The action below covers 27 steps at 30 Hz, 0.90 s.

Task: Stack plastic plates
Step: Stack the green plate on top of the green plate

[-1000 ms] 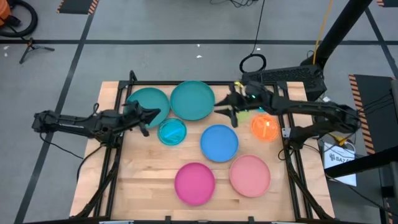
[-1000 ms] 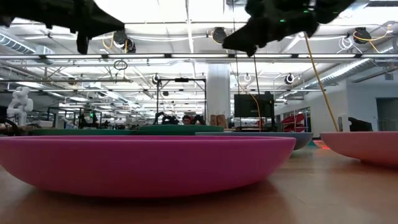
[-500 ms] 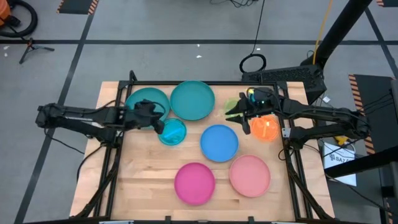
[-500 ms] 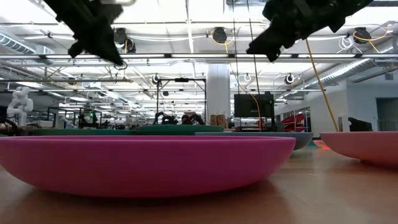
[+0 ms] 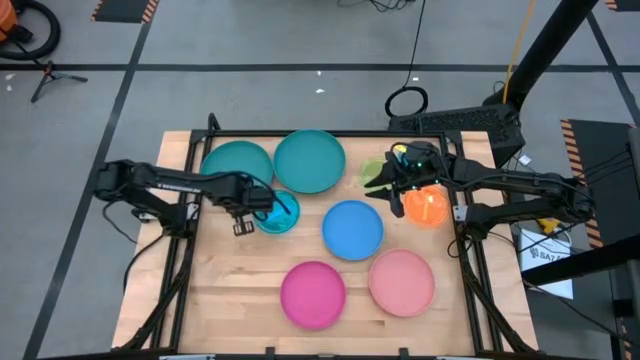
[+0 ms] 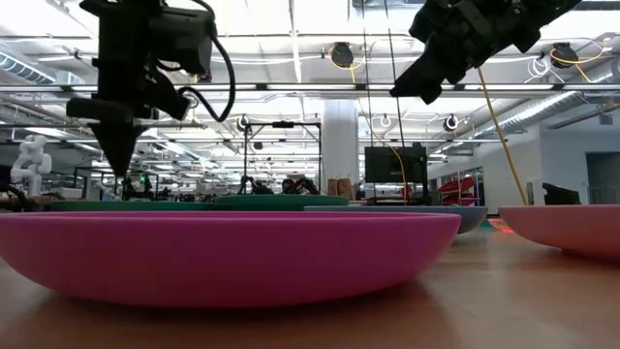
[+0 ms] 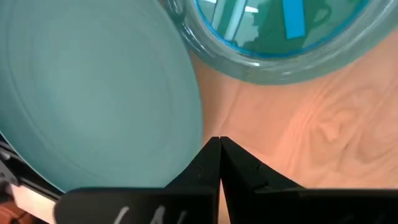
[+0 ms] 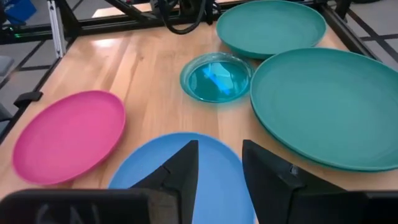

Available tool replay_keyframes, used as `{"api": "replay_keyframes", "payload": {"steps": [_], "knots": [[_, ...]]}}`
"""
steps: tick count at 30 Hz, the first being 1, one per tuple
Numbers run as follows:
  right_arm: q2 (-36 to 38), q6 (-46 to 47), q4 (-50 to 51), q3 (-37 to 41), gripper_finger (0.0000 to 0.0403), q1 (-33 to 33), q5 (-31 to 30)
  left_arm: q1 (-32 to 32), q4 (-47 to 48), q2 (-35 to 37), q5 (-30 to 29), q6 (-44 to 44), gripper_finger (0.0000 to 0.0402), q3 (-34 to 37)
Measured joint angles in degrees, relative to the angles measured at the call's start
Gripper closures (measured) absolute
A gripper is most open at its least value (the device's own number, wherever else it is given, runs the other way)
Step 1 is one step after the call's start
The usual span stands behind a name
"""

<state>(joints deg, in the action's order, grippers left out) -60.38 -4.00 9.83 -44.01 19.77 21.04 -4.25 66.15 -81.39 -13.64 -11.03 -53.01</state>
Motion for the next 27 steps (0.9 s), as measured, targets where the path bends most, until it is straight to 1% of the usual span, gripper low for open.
{"api": "replay_keyframes", "payload": {"steps": [4,7,9,12,15,18,21,24,27], "knots": [[0.0,0.3,0.4,0.0,0.0287,0.0,0.0,-1.4,-0.1,0.3,-2.5,2.7,0.0389,0.0],[0.0,0.3,0.3,0.5,0.0287,0.0,0.0,-2.2,-0.2,0.5,-2.7,3.7,0.0368,0.0],[0.0,0.1,0.5,0.8,0.0287,0.0,0.0,-2.4,-0.3,0.5,-3.0,3.8,0.0344,0.0],[0.0,0.0,0.2,0.9,0.0287,0.0,0.0,-2.5,-0.4,0.5,-4.4,3.1,0.0298,0.0],[0.0,-0.1,0.3,0.9,0.0287,0.0,0.0,-1.9,-0.6,0.5,-4.5,2.9,0.0253,0.0],[0.0,-0.1,0.3,0.9,0.0287,0.0,0.1,-1.5,-1.6,0.5,-4.5,2.7,0.0221,0.0],[0.0,-0.1,0.3,0.9,0.0287,0.0,0.1,-1.6,-2.8,0.5,-4.5,2.0,0.0207,0.0],[0.0,-0.1,0.4,0.9,0.0287,0.0,0.1,-1.6,-4.7,0.5,-4.5,1.8,0.0206,0.8],[0.0,-0.1,0.3,0.9,0.0287,0.0,0.1,-1.6,-6.9,0.5,-4.1,1.4,0.0206,3.1]]}}
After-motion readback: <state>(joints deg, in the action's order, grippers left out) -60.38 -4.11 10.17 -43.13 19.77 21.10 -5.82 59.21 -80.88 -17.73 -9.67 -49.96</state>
